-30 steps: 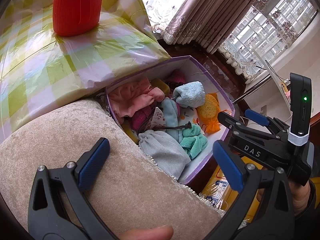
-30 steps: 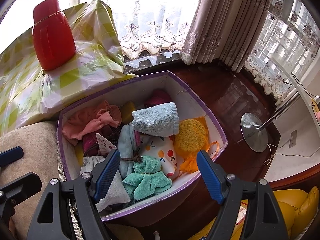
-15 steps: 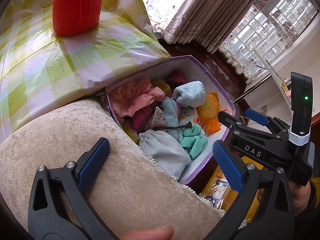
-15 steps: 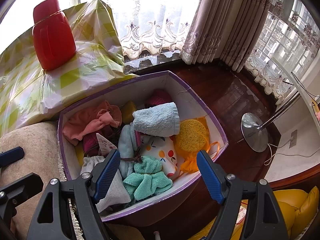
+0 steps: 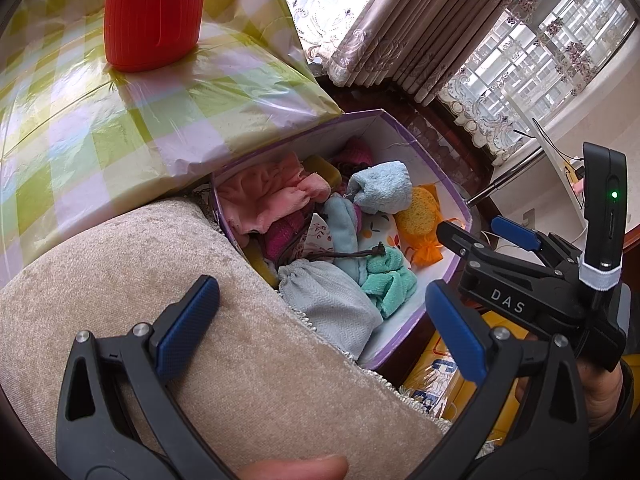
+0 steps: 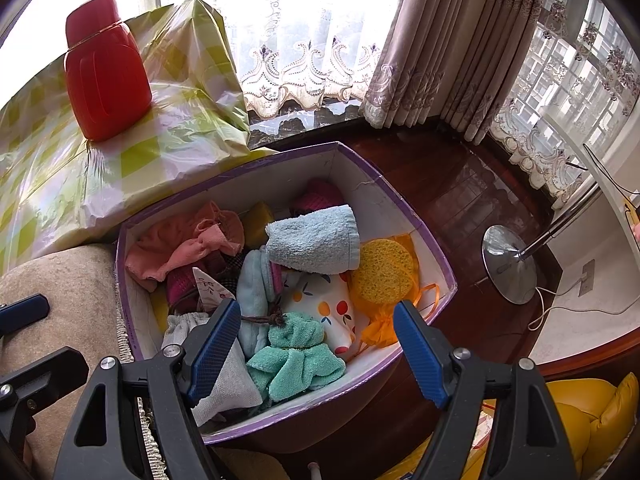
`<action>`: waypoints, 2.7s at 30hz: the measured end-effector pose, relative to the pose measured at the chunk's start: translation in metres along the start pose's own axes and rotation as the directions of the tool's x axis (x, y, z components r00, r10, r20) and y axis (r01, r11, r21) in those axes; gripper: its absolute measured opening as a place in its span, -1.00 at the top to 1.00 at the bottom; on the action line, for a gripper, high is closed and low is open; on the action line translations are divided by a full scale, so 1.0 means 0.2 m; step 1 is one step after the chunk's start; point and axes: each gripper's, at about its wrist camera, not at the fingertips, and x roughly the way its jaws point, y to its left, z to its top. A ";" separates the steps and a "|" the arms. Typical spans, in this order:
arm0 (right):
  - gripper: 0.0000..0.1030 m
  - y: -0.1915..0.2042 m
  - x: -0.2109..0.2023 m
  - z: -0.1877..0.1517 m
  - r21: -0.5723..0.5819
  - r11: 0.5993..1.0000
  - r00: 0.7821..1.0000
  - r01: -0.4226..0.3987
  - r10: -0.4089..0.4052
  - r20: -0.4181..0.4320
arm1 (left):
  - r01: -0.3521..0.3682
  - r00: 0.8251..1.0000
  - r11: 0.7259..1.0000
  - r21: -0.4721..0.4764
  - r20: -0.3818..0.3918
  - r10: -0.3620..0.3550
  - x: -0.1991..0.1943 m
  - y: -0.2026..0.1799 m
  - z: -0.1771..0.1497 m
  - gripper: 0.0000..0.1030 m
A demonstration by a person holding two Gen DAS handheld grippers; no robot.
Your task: Organize soft objects
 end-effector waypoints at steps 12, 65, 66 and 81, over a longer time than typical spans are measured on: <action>-0.54 0.00 -0.02 0.00 0.013 1.000 1.000 -0.014 0.014 0.011 | 0.010 0.999 1.000 0.000 0.034 -0.010 -0.03 0.01 0.00 -0.99; -1.00 1.42 -0.22 -0.16 -0.427 0.803 0.897 -0.415 0.441 -0.043 | -0.474 0.753 0.678 -0.563 0.140 0.643 -0.87 1.03 -0.67 -1.00; -1.00 1.42 -0.22 -0.16 -0.426 0.803 0.897 -0.416 0.441 -0.044 | -0.473 0.754 0.678 -0.563 0.140 0.642 -0.87 1.03 -0.67 -1.00; -1.00 1.43 -0.21 -0.15 -0.427 0.802 0.897 -0.417 0.438 -0.054 | -0.467 0.758 0.681 -0.564 0.141 0.637 -0.87 1.03 -0.67 -1.00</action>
